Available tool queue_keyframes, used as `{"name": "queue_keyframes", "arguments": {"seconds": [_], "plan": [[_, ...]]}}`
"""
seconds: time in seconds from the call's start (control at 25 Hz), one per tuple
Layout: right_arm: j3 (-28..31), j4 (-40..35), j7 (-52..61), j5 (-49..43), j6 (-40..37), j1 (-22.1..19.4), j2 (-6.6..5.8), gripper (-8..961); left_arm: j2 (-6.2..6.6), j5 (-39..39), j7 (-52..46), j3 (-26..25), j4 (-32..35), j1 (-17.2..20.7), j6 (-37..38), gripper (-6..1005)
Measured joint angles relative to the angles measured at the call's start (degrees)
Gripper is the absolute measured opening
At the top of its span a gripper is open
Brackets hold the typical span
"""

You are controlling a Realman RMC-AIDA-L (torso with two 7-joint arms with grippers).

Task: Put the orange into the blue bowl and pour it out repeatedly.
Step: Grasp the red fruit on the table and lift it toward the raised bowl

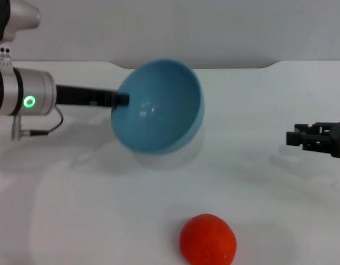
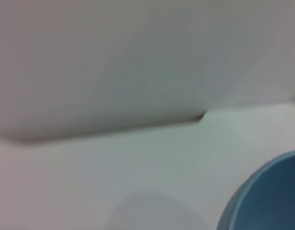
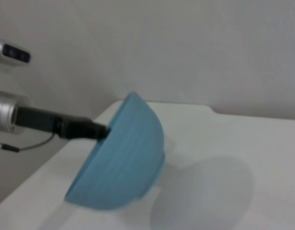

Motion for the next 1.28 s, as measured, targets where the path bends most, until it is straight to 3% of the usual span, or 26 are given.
{"name": "queue_keyframes", "arguments": {"seconds": [0.2,0.36,0.48,0.64,0.72,0.88,1.04,1.28], "plan": [[-3.06,2.73,-6.73,0.00,-0.53,1.69,0.31,442,-0.13,10.35,-6.87,-0.58,4.93,-0.35,8.68,-2],[-12.62,3.41,-9.15,-0.73,-1.44,3.59,0.32,462,-0.31,14.81,-10.09,-0.14,10.02,1.08,13.23,-2],[-19.87,3.58,-6.60,-3.55,-1.81,6.50,0.27,477,-0.41,16.00,-11.02,0.72,12.65,2.11,15.44,-2],[-24.01,5.70,-5.50,-4.42,-0.57,10.11,0.67,497,-0.41,16.55,-11.90,1.61,14.94,3.35,16.94,-2],[-25.89,6.87,-5.14,-4.26,0.03,11.47,0.72,643,-0.40,17.14,-12.45,1.60,15.69,3.67,17.50,-2],[-32.06,8.20,-3.87,-4.06,2.97,12.72,0.91,641,-0.39,17.69,-12.94,1.56,16.14,4.04,18.31,-2],[-34.95,9.31,-3.26,-3.81,4.86,12.95,1.00,639,-0.37,17.74,-12.93,1.54,16.15,4.06,18.62,-1],[-36.96,16.78,-1.97,-2.63,7.30,15.83,1.03,636,-0.32,17.84,-12.62,1.55,15.90,3.20,18.43,-1]]}}
